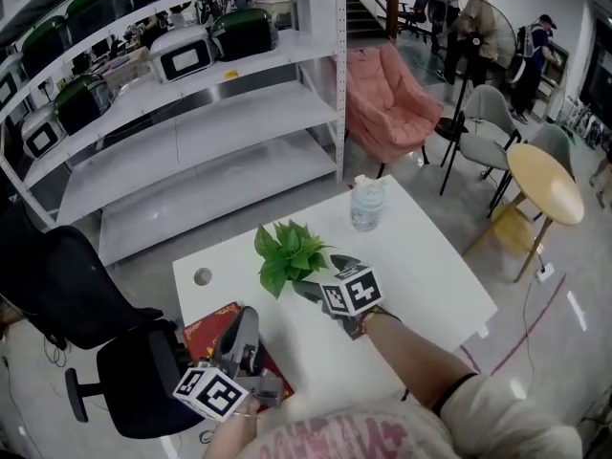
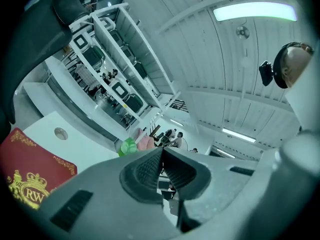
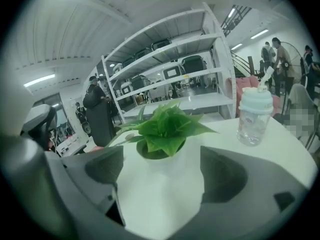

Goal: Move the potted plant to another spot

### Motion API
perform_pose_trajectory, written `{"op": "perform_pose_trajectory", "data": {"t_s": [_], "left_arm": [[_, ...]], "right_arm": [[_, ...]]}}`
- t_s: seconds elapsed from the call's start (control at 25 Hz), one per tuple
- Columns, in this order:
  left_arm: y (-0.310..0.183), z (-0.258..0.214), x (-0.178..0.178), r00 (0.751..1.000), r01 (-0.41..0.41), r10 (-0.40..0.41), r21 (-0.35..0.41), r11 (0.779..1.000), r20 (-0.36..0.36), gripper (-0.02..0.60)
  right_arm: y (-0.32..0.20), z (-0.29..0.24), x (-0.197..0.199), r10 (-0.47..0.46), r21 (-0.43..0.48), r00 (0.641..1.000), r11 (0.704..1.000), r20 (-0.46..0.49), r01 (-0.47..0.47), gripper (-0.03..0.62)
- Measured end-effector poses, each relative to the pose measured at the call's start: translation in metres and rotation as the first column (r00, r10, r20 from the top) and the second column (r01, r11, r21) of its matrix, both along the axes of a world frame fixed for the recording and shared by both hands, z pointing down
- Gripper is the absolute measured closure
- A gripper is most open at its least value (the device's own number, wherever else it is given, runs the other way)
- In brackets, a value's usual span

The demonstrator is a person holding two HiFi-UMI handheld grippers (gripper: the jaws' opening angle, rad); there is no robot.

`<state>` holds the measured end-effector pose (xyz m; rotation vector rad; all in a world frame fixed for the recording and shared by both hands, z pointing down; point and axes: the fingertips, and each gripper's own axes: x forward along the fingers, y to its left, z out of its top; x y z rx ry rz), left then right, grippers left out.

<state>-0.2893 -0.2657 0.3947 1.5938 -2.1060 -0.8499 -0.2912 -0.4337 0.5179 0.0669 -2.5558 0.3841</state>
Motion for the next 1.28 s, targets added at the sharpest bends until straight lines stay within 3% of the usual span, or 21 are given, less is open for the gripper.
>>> {"op": "perform_pose_trajectory", "data": {"t_s": [0.2,0.24,0.36,0.64,0.76,0.88,1.08,1.28], "left_arm": [[0.001,-0.005,0.020,0.999,-0.039,0.039,0.006,0.999,-0.020,0.578],[0.000,-0.005,0.025,0.998,-0.054,0.054,0.009,0.998,-0.024,0.578],[-0.004,-0.005,0.041,0.994,-0.105,0.105,0.010,0.994,-0.039,0.578],[-0.003,-0.004,0.077,0.980,-0.182,0.183,0.019,0.983,-0.076,0.578],[0.005,-0.008,0.090,0.983,-0.178,0.178,0.003,0.984,-0.041,0.578],[0.016,-0.015,0.097,0.989,-0.144,0.144,-0.016,0.990,0.024,0.578],[0.029,-0.019,0.113,0.985,-0.135,0.141,-0.064,0.989,0.099,0.578],[0.041,-0.023,0.125,0.981,-0.144,0.150,-0.061,0.988,0.121,0.578]], "right_arm": [[0.013,-0.006,0.042,0.025,-0.034,0.999,0.999,-0.024,-0.026,0.145],[0.015,-0.007,0.053,0.038,-0.043,0.999,0.998,-0.028,-0.039,0.163],[0.023,-0.010,0.082,0.075,-0.075,0.997,0.994,-0.027,-0.076,0.303],[0.046,-0.036,0.136,0.162,-0.158,0.985,0.976,0.068,-0.149,0.416],[0.056,-0.056,0.156,0.220,-0.205,0.966,0.960,0.137,-0.190,0.490],[0.063,-0.077,0.175,0.263,-0.227,0.946,0.949,0.191,-0.219,0.522],[0.073,-0.109,0.202,0.291,-0.180,0.918,0.952,0.270,-0.249,0.583],[0.084,-0.131,0.221,0.315,-0.182,0.890,0.946,0.329,-0.268,0.588]]}}
